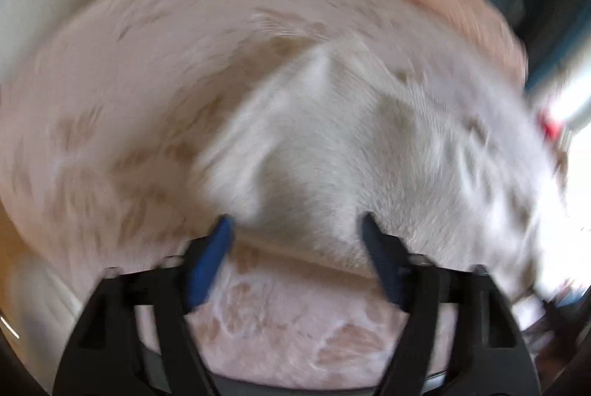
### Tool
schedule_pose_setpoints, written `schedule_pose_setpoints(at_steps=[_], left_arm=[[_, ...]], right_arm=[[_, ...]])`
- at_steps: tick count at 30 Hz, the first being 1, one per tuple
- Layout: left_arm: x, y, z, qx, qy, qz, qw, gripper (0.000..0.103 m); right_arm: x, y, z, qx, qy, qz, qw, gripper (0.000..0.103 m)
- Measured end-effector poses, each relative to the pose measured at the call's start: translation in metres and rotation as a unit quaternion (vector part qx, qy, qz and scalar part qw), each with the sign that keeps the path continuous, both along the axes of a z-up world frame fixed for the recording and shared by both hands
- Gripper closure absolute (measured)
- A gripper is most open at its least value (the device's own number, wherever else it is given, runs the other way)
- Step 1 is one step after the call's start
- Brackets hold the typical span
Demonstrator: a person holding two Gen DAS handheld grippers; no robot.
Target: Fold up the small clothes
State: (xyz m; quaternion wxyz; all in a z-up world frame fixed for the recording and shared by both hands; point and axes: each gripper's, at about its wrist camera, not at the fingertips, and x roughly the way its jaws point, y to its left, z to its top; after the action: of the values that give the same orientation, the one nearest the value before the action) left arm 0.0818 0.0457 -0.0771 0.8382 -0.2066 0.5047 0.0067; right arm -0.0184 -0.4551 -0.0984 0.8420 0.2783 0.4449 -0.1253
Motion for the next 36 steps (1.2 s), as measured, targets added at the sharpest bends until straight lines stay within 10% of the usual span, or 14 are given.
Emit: schedule_pose_setpoints(at_steps=[1, 4, 10, 12, 15, 21, 27, 31, 34, 36], left_arm=[[-0.004, 0.012, -0.004, -0.030, 0.006, 0.027, 0.9992, 0.019], [-0.009, 0.043, -0.030, -0.113, 0.049, 0.095, 0.9879, 0.019], [0.016, 0.026, -0.030, -0.112, 0.032, 0.084, 0.9895, 0.020], [0.029, 0.013, -0.028, -0.104, 0.029, 0.068, 0.9918, 0.056], [0.038, 0.014, -0.011, -0.092, 0.029, 0.058, 0.9936, 0.087], [-0.008, 0.043, 0.053, -0.070, 0.013, 0.028, 0.9971, 0.103], [-0.052, 0.063, 0.003, -0.038, 0.086, 0.027, 0.9951, 0.103], [-0.047, 0.054, 0.007, -0.054, 0.066, 0.012, 0.9963, 0.099], [-0.019, 0.035, 0.035, -0.008, 0.020, -0.020, 0.9996, 0.038], [0.006, 0.018, 0.051, 0.019, -0.014, -0.034, 0.9991, 0.029]], right_arm=[[-0.007, -0.004, -0.001, 0.016, -0.004, -0.005, 1.000, 0.047], [-0.014, -0.016, -0.028, 0.087, 0.010, -0.019, 0.996, 0.045], [0.008, -0.017, -0.042, 0.128, 0.002, -0.044, 0.991, 0.047], [0.023, -0.015, -0.041, 0.143, -0.004, -0.042, 0.989, 0.091], [0.037, -0.013, -0.011, 0.155, -0.046, -0.029, 0.986, 0.093], [0.006, -0.009, 0.060, 0.132, -0.068, 0.050, 0.988, 0.094], [-0.044, 0.000, -0.024, 0.049, 0.082, 0.068, 0.993, 0.090], [-0.049, -0.003, -0.005, 0.020, 0.045, 0.055, 0.997, 0.078], [-0.038, -0.003, 0.022, -0.033, 0.029, 0.072, 0.996, 0.074], [-0.026, -0.006, 0.027, -0.043, 0.030, 0.072, 0.996, 0.059]])
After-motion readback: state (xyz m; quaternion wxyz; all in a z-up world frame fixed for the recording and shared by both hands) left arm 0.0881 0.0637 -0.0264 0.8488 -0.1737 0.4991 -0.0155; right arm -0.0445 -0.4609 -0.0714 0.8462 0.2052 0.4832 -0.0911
